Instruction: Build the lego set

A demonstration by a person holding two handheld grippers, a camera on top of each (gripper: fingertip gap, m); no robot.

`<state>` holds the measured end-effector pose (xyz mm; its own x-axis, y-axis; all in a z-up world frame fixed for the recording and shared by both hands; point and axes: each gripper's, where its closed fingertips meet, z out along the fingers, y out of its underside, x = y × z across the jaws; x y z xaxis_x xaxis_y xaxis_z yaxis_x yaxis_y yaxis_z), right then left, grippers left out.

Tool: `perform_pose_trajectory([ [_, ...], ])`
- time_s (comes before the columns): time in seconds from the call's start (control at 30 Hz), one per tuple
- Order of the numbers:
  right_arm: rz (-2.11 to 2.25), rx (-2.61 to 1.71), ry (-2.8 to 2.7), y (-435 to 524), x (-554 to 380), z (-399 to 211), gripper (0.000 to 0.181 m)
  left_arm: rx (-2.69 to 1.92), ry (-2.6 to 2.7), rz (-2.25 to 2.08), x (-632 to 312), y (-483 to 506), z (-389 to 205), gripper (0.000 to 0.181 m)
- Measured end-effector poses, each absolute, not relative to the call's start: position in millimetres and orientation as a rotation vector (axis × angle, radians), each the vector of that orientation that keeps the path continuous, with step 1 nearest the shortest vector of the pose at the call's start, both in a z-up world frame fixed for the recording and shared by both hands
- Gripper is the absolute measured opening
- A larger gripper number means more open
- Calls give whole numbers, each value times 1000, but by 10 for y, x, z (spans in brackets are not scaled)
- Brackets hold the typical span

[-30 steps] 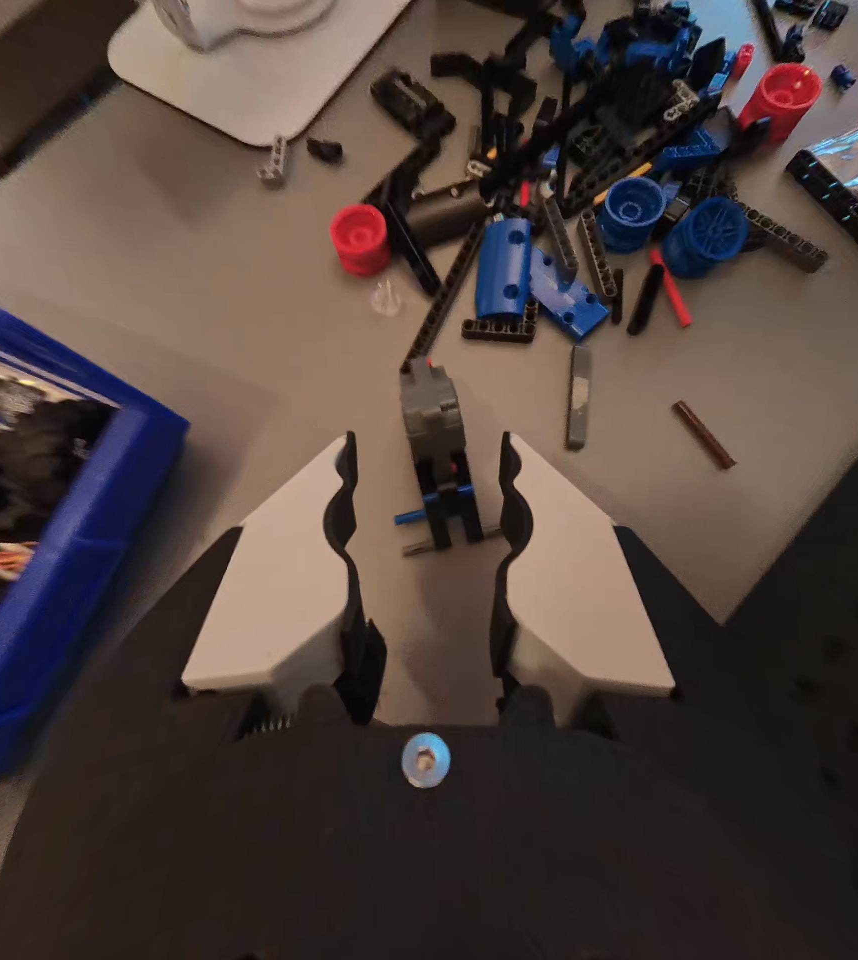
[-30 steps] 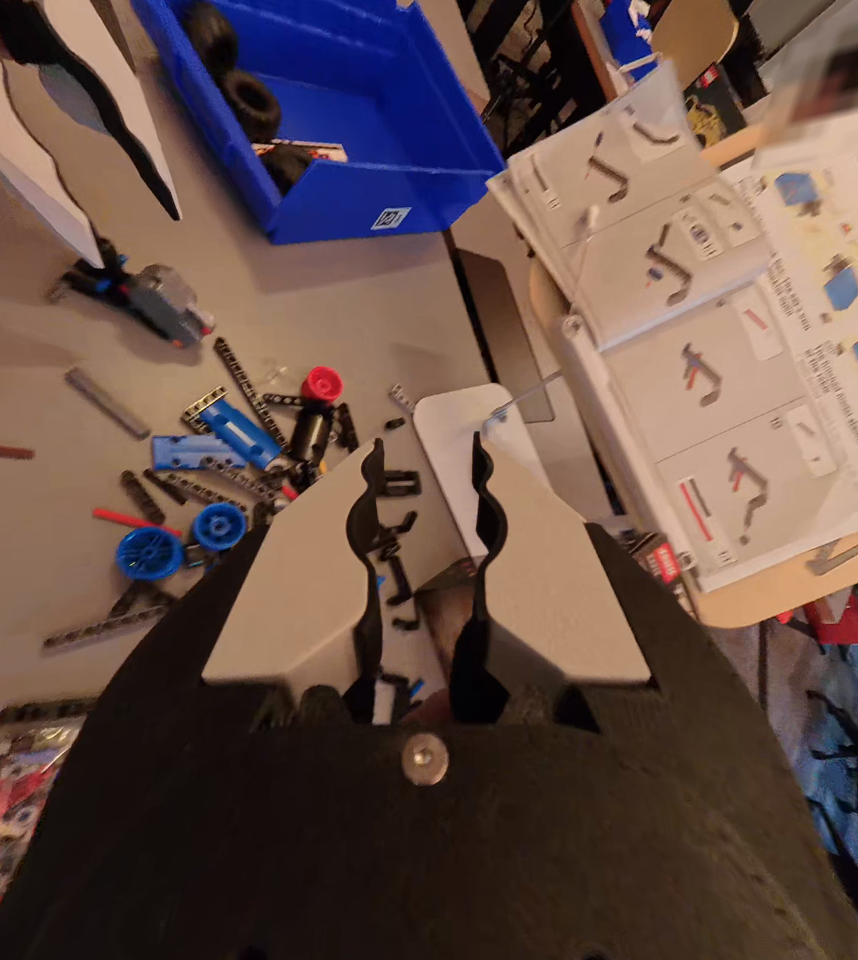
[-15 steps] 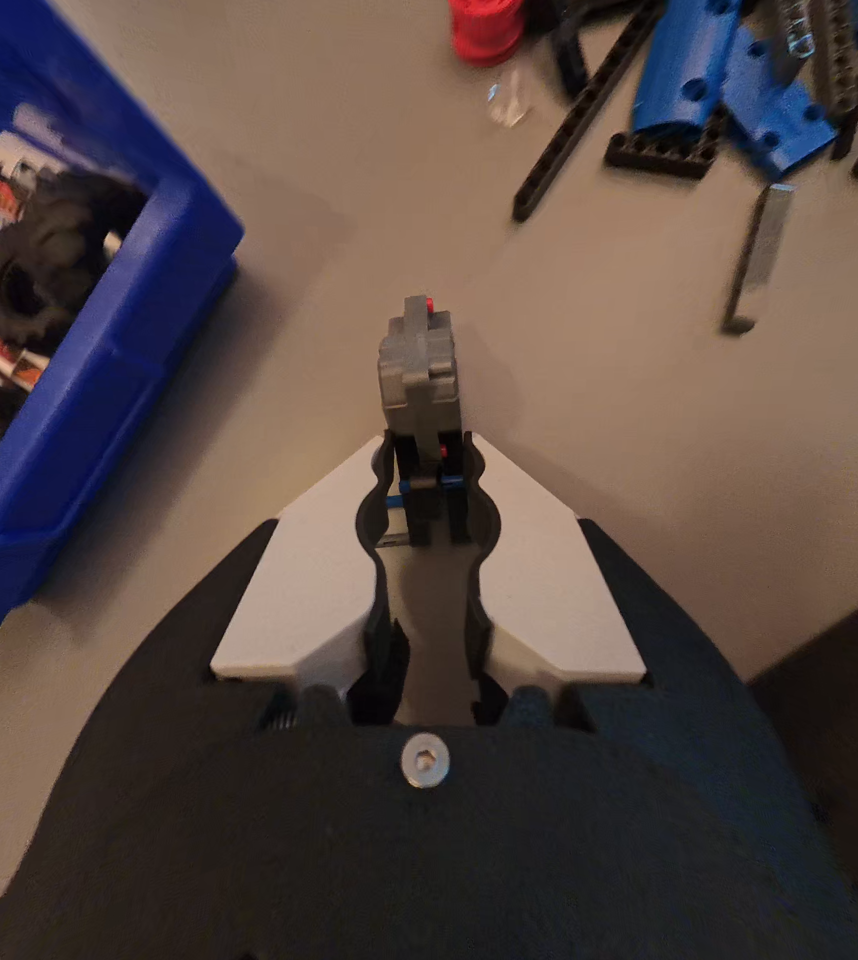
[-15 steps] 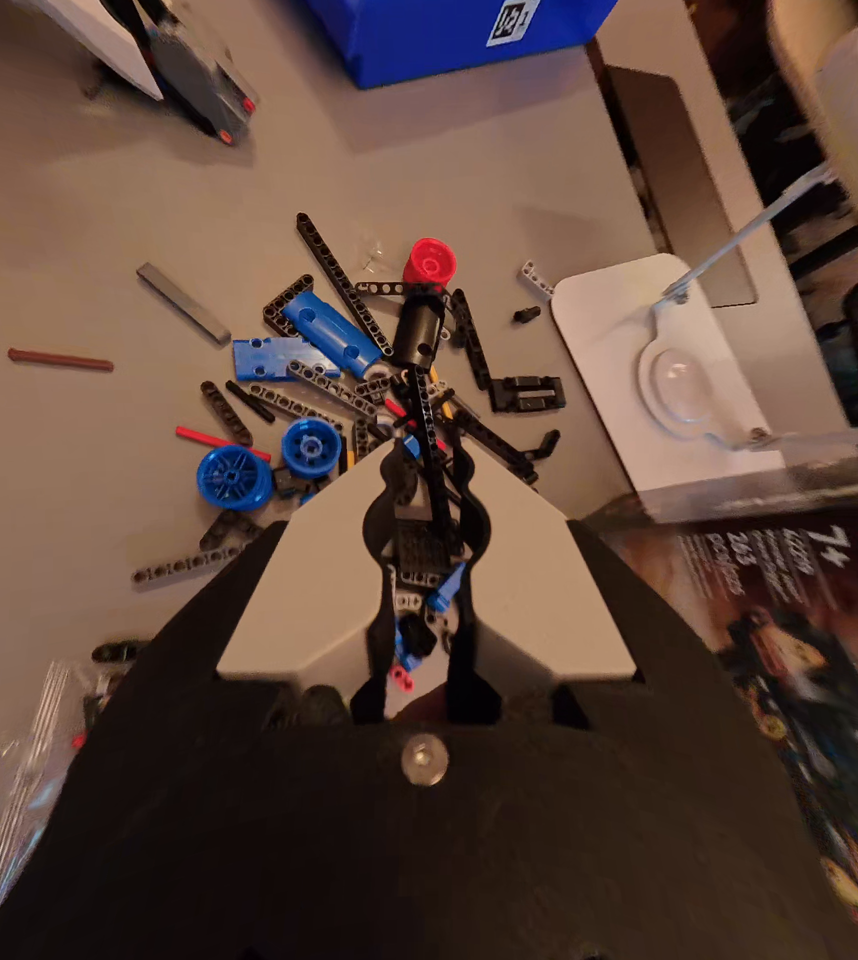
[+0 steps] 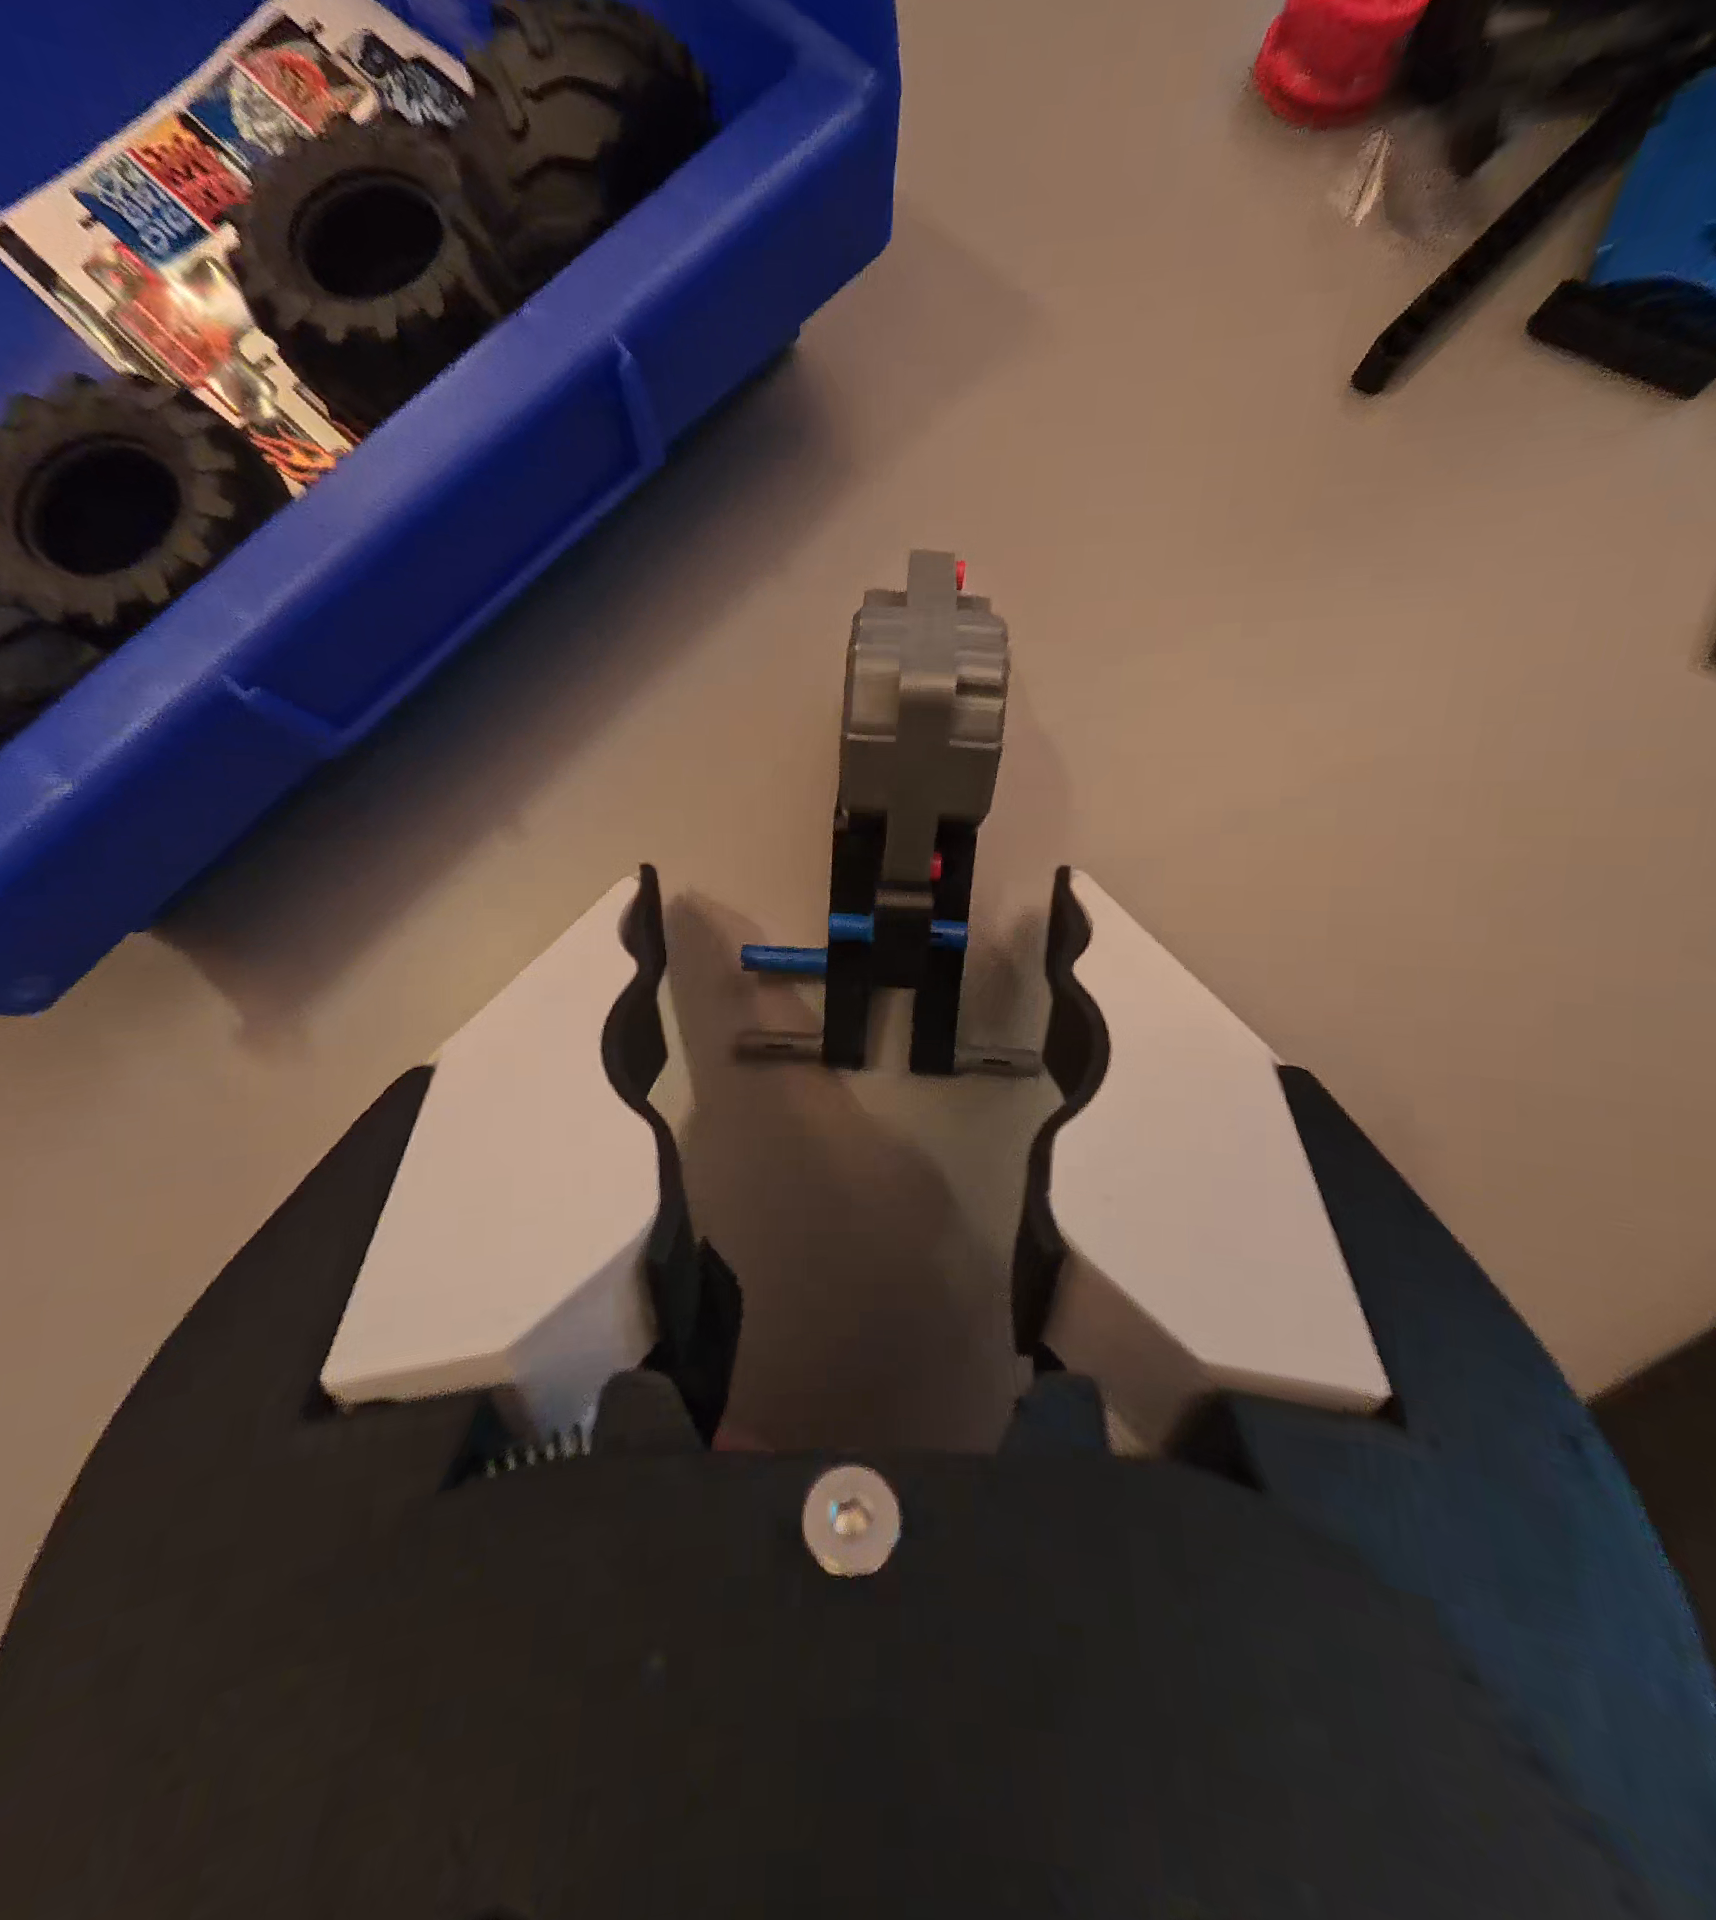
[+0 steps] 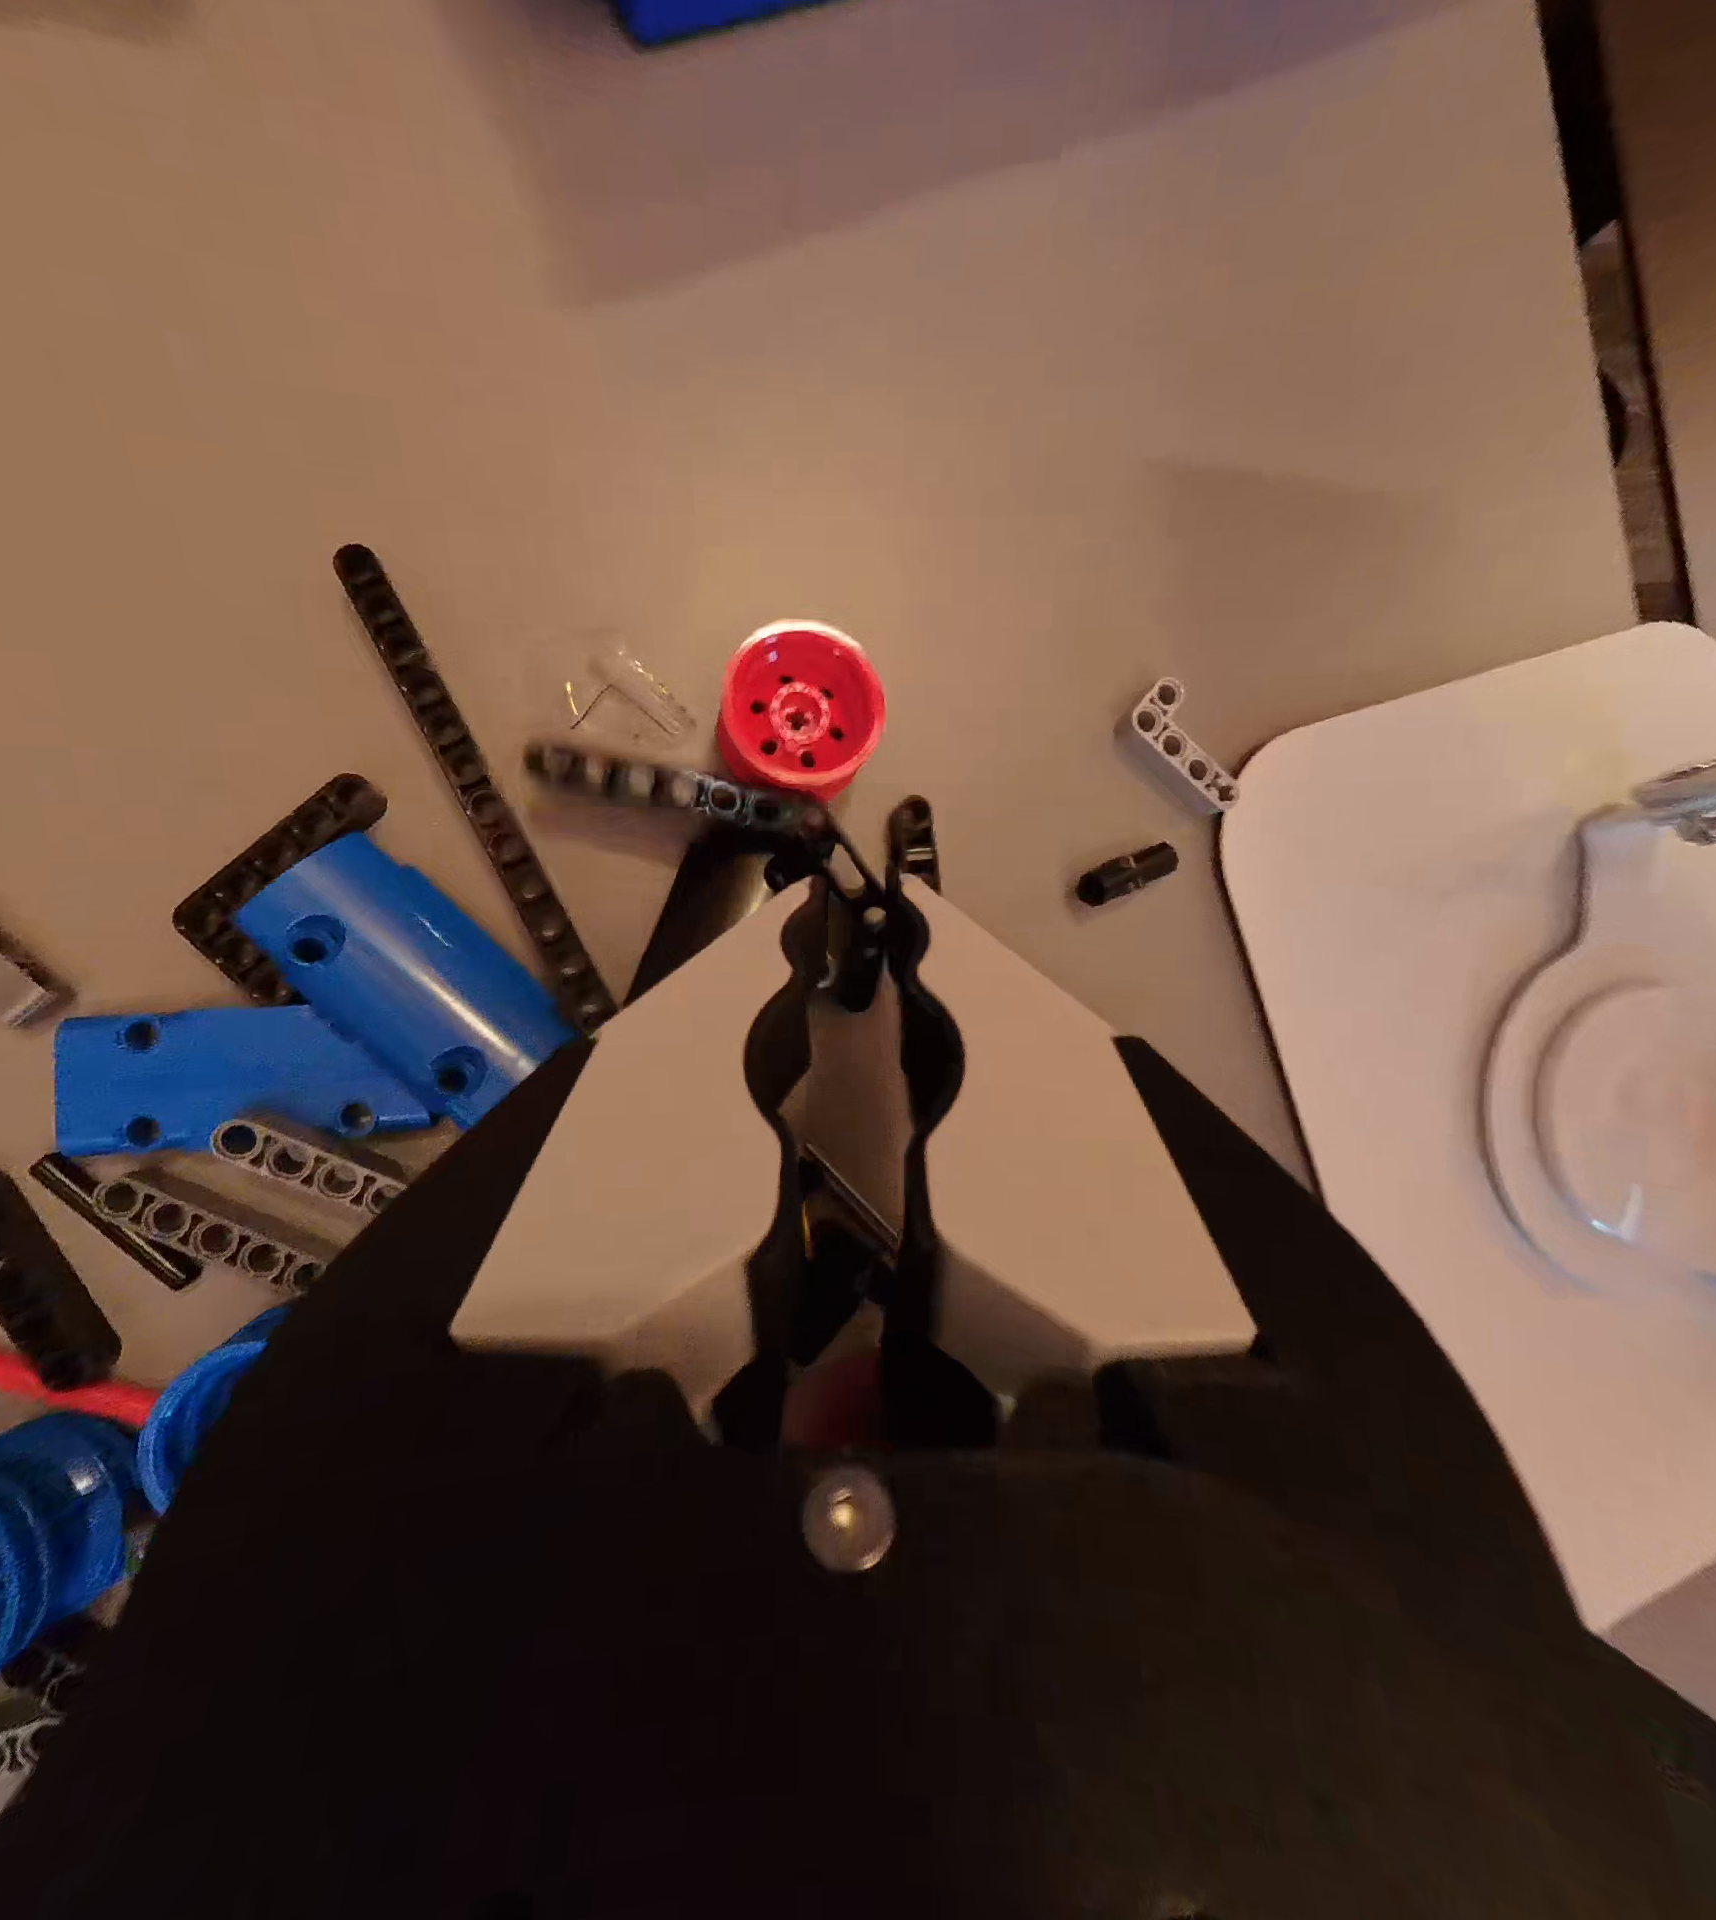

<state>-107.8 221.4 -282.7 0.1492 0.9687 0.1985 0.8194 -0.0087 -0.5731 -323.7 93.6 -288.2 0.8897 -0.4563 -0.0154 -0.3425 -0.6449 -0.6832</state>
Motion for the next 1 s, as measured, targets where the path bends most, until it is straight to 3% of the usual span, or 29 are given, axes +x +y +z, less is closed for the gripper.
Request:
perform_pose_trajectory([
  [0.27,408,-1840,-1688,2153,-1076,-2794,4,-2029,628,-46,-3008,1071,-2093,67],
  [0.57,1020,-1696,-1408,1632,-1146,-1834,5,-1761,886,-91,-2003,1189,-1729,54],
  [0.83,1481,-1535,-1281,1022,-1067,-1322,5,-1497,915,-511,-1239,1029,-1367,40],
  [1.0,1553,-1489,-1267,756,-1097,-1278,5,-1427,936,-781,-935,796,-1264,21],
])
